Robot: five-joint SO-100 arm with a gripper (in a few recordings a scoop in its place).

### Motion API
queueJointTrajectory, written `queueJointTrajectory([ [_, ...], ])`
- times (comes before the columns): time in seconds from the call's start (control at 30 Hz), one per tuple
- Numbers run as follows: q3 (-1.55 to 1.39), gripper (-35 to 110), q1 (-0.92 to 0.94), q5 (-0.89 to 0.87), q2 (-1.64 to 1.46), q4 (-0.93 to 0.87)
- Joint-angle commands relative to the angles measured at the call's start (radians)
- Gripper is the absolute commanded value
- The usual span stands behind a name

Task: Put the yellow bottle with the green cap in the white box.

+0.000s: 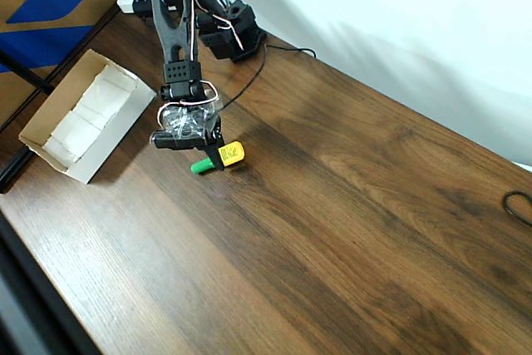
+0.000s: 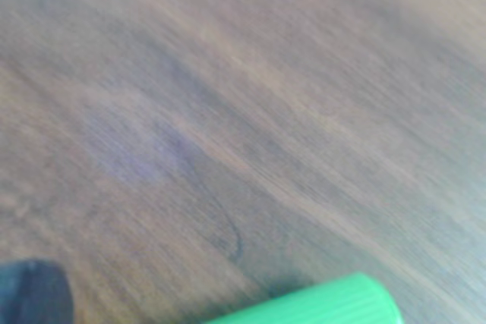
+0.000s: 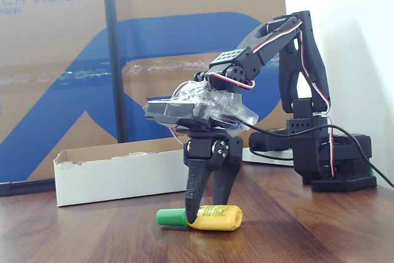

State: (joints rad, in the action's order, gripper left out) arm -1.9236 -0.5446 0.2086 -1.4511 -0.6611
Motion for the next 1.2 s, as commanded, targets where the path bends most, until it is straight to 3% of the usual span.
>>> queueJointTrajectory([
  [0.0,0.025,12,-0.008,0.005,-0.038,-0.014],
  [0.1,0.025,0,-0.006,-0.003,-0.052,-0.018],
  [0.37,0.012,0,0.006,-0.006,-0.107,-0.029],
  [0.57,-0.043,0,0.063,-0.026,-0.313,-0.055],
  [0.9,-0.104,0,0.249,-0.089,-0.696,-0.14],
  [1.17,-0.069,0,0.451,-0.167,-0.825,-0.187],
])
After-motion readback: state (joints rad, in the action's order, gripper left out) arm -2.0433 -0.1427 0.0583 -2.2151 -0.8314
